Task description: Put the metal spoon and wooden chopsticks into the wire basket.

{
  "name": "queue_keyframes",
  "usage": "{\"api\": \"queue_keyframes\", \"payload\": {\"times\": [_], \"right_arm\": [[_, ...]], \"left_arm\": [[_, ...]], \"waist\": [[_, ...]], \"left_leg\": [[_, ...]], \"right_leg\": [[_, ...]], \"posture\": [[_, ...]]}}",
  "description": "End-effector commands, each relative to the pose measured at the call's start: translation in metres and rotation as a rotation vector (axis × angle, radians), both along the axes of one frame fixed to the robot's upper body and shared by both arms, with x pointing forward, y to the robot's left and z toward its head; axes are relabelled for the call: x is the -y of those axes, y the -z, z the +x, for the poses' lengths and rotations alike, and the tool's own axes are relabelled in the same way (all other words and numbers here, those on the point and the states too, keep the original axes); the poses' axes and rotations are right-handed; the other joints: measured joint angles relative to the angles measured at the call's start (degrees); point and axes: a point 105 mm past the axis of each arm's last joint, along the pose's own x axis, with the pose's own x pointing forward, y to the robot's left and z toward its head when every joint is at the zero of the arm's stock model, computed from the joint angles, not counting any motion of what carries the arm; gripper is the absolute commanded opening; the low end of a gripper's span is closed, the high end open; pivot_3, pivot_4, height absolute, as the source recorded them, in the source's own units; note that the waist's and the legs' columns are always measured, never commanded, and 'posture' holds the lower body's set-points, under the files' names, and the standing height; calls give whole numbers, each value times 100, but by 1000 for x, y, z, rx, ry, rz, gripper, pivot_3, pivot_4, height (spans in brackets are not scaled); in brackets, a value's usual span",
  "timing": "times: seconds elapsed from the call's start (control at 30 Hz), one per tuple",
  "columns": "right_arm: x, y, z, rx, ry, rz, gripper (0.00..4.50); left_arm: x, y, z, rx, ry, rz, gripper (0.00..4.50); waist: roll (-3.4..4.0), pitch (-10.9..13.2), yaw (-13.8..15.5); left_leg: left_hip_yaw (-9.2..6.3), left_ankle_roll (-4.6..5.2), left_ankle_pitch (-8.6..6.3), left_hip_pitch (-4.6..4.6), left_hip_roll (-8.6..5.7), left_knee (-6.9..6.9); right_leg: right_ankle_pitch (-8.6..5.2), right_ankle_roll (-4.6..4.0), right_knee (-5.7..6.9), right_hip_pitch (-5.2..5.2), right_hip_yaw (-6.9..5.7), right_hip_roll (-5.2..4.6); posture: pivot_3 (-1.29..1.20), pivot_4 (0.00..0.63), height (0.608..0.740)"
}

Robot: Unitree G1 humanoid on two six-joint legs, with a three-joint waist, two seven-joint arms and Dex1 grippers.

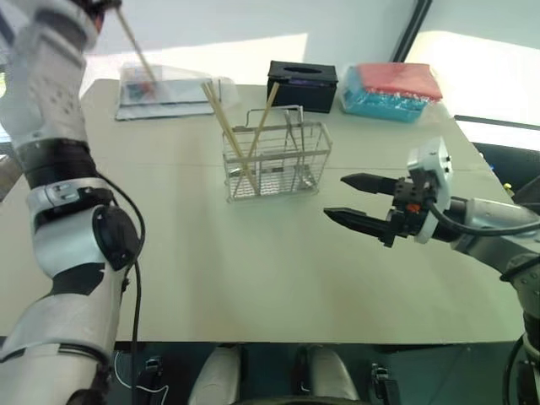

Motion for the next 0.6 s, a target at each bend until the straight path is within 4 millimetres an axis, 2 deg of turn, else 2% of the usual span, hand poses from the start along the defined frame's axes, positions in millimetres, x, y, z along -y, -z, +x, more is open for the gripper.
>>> {"api": "queue_keyframes", "payload": {"times": [0.03, 0.13, 0.33, 0.57, 0.6], "right_arm": [[-1, -11, -5, 55, -1, 8, 4173], [-1, -11, -6, 57, 11, 12, 4173], [2, -11, -7, 59, 35, 16, 4173], [2, -9, -8, 58, 63, 28, 4173], [3, -9, -8, 58, 67, 30, 4173]], "left_arm": [[40, -9, -9, 53, 117, 57, 42], [67, 13, -3, 31, 159, 146, 42], [102, 62, 7, -58, 244, 201, 42], [118, 112, 15, -162, 258, 253, 42], [119, 118, 15, -173, 261, 259, 406]], "waist": [[0, -1, -6], [5, -2, -22], [12, -1, -50], [12, -1, -21], [12, -1, -21]], "left_leg": [[-1, 0, 0, 1, 1, 2], [1, 2, 1, 2, 3, 6], [6, 5, 2, -4, 7, -2], [5, 12, -2, -3, 5, 6], [5, 12, -2, -3, 5, 5]], "right_leg": [[0, 0, 1, 2, 0, 1], [0, 0, 5, 1, 0, 5], [0, -1, 5, -14, 2, 12], [0, -2, 2, -5, 2, 9], [0, -2, 1, -5, 2, 10]], "posture": [[0, 150, 667], [0, 150, 667], [0, 150, 667], [0, 150, 667], [0, 150, 667]]}}
